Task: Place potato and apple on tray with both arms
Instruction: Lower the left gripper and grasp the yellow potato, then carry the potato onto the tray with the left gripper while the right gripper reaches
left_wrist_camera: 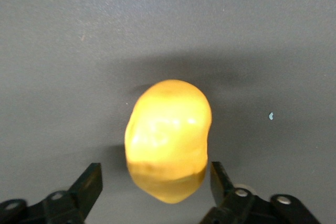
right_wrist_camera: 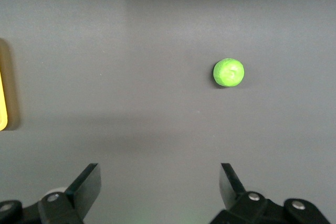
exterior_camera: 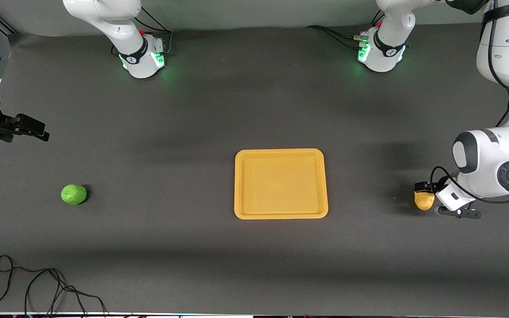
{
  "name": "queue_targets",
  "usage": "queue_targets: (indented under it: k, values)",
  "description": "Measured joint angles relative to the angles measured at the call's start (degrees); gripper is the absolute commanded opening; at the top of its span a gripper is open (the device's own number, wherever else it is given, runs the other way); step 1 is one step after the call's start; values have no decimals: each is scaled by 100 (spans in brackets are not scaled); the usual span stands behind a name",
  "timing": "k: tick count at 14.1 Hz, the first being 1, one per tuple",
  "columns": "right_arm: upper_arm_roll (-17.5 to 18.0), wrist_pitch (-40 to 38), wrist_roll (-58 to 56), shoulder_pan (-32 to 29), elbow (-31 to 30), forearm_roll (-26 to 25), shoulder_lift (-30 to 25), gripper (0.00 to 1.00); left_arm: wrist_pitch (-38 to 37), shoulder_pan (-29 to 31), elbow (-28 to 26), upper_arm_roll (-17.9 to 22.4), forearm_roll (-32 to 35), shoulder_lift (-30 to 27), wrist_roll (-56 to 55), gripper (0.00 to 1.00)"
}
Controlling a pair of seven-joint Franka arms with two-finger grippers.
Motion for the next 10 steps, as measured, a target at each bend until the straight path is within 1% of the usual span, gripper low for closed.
queue_targets:
  k: [1,4,6,7,8,10]
  values:
    - [0,0,0,0,-1,0,0,100,20,-3,0,-17,0,29,0,78]
    - [0,0,0,0,-7,0,0,100,82,-31,9,-77,-2,54,-1,34]
    - [0,0,0,0,-21,0,1,100,83,-50,36,-82,-3,49,-2,16]
    - [0,0,0,0,-25,0,1,100,82,-52,53,-82,-4,47,-7,12]
    - [0,0,0,0,-25,0,1,100,72,-53,74,-84,-7,32,-23,10]
    - [0,0,0,0,-27,0,2,100,-267,-72,164,-152,-25,-119,-255,10]
